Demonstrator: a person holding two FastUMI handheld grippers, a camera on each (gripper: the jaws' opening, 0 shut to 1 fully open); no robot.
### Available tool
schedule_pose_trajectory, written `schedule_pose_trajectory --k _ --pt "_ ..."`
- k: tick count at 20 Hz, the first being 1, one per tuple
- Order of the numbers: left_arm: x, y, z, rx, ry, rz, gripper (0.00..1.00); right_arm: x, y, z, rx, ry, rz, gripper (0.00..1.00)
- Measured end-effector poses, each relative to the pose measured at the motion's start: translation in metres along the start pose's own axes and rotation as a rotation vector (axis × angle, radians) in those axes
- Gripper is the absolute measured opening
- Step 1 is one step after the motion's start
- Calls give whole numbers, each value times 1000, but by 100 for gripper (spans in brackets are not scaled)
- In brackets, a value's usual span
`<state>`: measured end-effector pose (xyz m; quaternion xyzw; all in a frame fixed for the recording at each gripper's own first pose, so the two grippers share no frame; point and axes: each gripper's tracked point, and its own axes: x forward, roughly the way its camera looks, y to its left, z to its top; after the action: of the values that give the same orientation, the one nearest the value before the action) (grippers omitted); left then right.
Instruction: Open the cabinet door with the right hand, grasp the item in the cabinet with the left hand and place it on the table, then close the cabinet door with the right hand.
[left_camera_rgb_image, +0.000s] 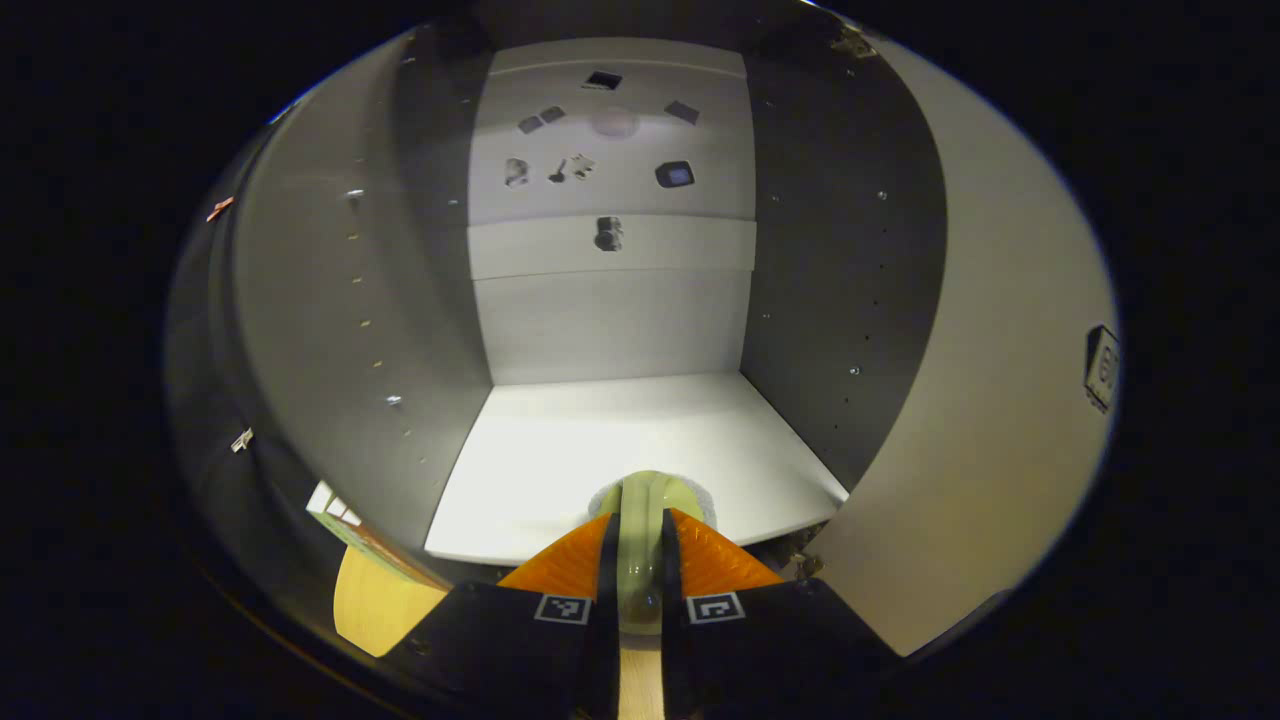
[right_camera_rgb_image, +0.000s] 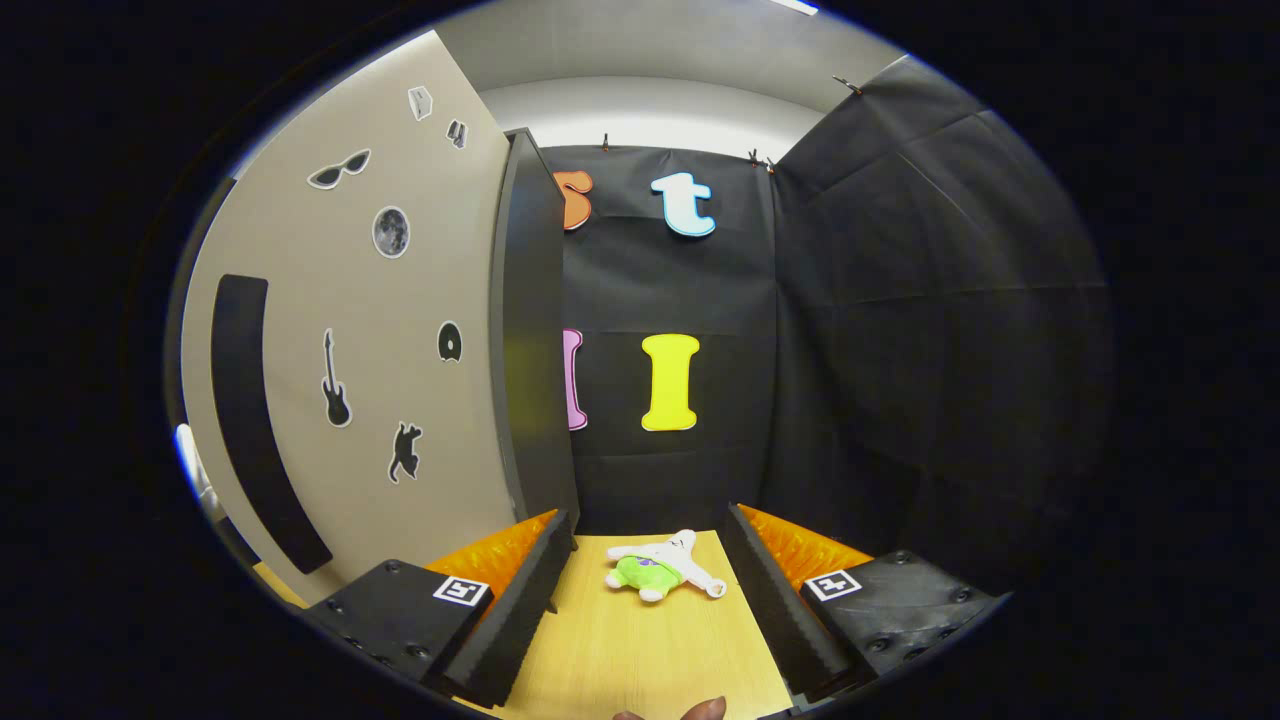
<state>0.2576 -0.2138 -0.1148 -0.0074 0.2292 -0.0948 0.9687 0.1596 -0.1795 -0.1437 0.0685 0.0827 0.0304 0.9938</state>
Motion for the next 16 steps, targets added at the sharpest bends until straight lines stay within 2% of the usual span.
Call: schedule_pose_trajectory --k 5,9,16 --pt "-61 18 -32 13 -34 16 20 -11 16 9 -14 -22 -20 100" --pt "-94 19 -75 -3 -39 19 20 -24 29 14 -37 -40 -33 99" --pt "-110 20 -173 -30 -20 58 20 -32 34 32 -49 -89 -99 98"
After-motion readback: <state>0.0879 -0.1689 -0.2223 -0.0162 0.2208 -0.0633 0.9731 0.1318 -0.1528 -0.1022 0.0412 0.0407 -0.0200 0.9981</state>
